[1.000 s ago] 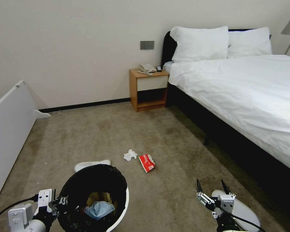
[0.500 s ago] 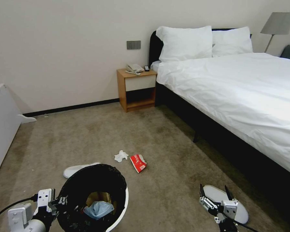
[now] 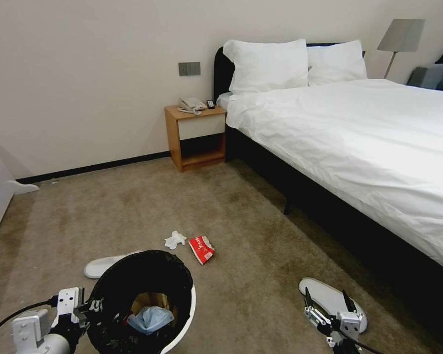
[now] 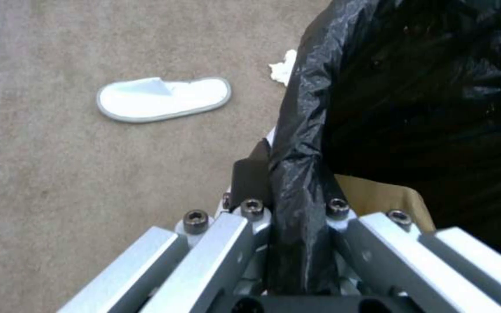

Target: Pick up the trash bin, then pick up the garbage from the floor and place it into the trash bin.

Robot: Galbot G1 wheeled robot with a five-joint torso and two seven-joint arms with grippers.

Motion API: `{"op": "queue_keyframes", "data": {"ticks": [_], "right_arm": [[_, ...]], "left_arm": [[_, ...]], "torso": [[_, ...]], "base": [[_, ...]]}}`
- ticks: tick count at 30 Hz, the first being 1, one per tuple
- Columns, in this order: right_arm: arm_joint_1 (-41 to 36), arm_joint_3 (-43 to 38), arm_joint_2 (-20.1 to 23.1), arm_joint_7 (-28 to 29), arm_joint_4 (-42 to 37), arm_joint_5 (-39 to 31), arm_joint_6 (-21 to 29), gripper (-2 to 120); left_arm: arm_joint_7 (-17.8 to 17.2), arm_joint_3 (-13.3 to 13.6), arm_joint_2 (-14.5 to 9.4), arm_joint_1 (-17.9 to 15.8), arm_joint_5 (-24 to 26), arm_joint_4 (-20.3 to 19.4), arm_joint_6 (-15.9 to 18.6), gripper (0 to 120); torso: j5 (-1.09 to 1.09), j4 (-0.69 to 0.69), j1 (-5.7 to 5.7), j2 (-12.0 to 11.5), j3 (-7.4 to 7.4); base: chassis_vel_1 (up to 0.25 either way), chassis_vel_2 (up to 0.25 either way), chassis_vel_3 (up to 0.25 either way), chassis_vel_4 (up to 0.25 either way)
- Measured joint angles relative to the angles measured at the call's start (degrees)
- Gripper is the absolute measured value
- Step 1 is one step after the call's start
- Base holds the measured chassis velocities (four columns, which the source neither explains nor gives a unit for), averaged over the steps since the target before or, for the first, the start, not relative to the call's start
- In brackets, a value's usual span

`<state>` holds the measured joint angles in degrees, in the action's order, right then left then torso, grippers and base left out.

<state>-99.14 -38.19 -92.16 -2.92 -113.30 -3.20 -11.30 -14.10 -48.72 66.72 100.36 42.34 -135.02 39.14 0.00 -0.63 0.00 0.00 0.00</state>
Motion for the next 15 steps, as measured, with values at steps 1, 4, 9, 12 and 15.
{"op": "queue_keyframes", "data": {"ticks": [1, 4, 9, 12, 15], "right_arm": [[-0.06, -0.14, 0.0, 0.0, 0.13, 0.16, -0.05, 100], [-0.11, -0.39, 0.0, -0.02, 0.28, 0.43, -0.2, 100], [-0.17, -0.72, 0.0, 0.0, 0.43, 0.5, -0.37, 100], [-0.51, -0.84, 0.01, 0.91, 0.46, 0.5, -0.34, 100], [-0.78, -0.83, 0.01, 1.28, 0.46, 0.54, -0.23, 100]], "left_arm": [[0.0, 0.0, 0.0, 0.0, 0.0, 0.02, 0.0, 3], [0.0, -0.01, 0.01, 0.01, 0.0, 0.03, 0.01, 3], [0.0, -0.05, 0.03, 0.0, 0.07, 0.03, 0.01, 3], [-0.3, -0.44, 0.01, -0.09, 0.62, 0.03, 0.04, 3], [-0.44, -0.58, -0.02, -0.08, 0.84, 0.03, 0.05, 3]], "torso": [[0.0, 0.0, 0.0, 0.0, 0.0], [0.0, 0.0, 0.0, 0.0, 0.0], [0.0, 0.0, 0.0, 0.0, 0.0], [0.0, 0.0, 0.0, 0.0, 0.0], [0.0, 0.0, 0.0, 0.0, 0.0]], "base": [[0.0, 0.0, 0.0, 0.0], [0.0, 0.0, 0.0, 0.0], [0.0, 0.0, 0.0, 0.0], [0.0, 0.0, 0.0, 0.0], [0.0, 0.0, 0.0, 0.0]]}}
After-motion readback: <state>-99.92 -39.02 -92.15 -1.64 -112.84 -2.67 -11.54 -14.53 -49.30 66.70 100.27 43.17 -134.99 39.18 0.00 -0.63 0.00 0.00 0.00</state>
